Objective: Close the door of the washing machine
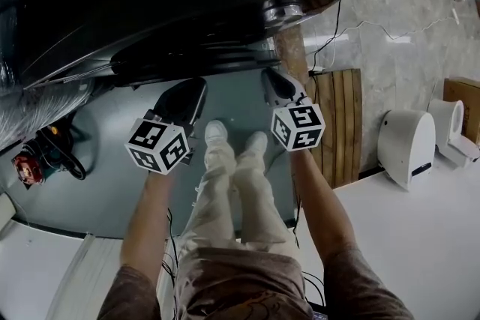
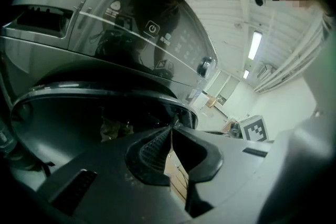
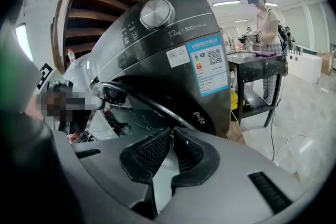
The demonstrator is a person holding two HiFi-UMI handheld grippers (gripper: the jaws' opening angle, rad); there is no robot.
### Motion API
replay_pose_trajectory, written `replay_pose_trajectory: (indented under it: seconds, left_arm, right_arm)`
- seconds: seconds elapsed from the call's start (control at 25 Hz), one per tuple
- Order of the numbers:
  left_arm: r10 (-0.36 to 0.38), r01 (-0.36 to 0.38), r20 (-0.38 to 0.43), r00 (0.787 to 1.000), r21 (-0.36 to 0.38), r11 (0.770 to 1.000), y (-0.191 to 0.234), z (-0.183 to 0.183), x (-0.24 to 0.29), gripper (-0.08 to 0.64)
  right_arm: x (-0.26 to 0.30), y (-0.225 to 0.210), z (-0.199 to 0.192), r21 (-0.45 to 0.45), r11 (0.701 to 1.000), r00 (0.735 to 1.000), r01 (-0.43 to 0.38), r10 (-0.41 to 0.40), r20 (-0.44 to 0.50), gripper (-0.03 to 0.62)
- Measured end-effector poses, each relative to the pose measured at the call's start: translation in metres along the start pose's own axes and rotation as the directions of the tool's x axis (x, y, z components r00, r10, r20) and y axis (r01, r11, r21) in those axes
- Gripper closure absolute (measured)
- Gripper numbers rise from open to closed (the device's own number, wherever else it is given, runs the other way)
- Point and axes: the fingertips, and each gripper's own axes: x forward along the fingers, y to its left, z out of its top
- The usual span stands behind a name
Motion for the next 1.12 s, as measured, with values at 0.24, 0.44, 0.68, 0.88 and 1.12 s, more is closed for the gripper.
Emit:
replay_pose_trajectory:
  seconds: [0.24,0.44,0.68,0.88,1.12]
  left_arm:
    - [0.009,-0.009,0.01,1.0,0.009,1.0,0.005,0.014,0.012,0.548]
    - [-0.008,0.008,0.01,1.0,0.002,1.0,0.009,0.017,0.015,0.557]
    - [-0.022,0.022,0.022,1.0,-0.004,1.0,0.007,0.018,0.015,0.558]
    - [-0.026,0.029,0.043,0.999,-0.057,0.998,0.01,0.023,0.017,0.56]
    - [-0.038,0.039,0.035,0.999,-0.034,0.999,0.01,0.024,0.018,0.559]
  right_arm:
    - [0.019,-0.015,0.021,-0.022,1.0,1.0,-0.006,0.006,0.014,0.574]
    - [0.024,-0.019,0.026,-0.027,1.0,1.0,-0.013,0.013,0.018,0.591]
    - [0.023,-0.02,0.027,0.039,0.999,0.999,-0.02,0.018,0.039,0.592]
    - [0.029,-0.022,0.031,0.013,1.0,0.999,-0.025,0.025,0.02,0.592]
    - [0.031,-0.024,0.031,0.027,0.999,1.0,-0.017,0.017,0.015,0.592]
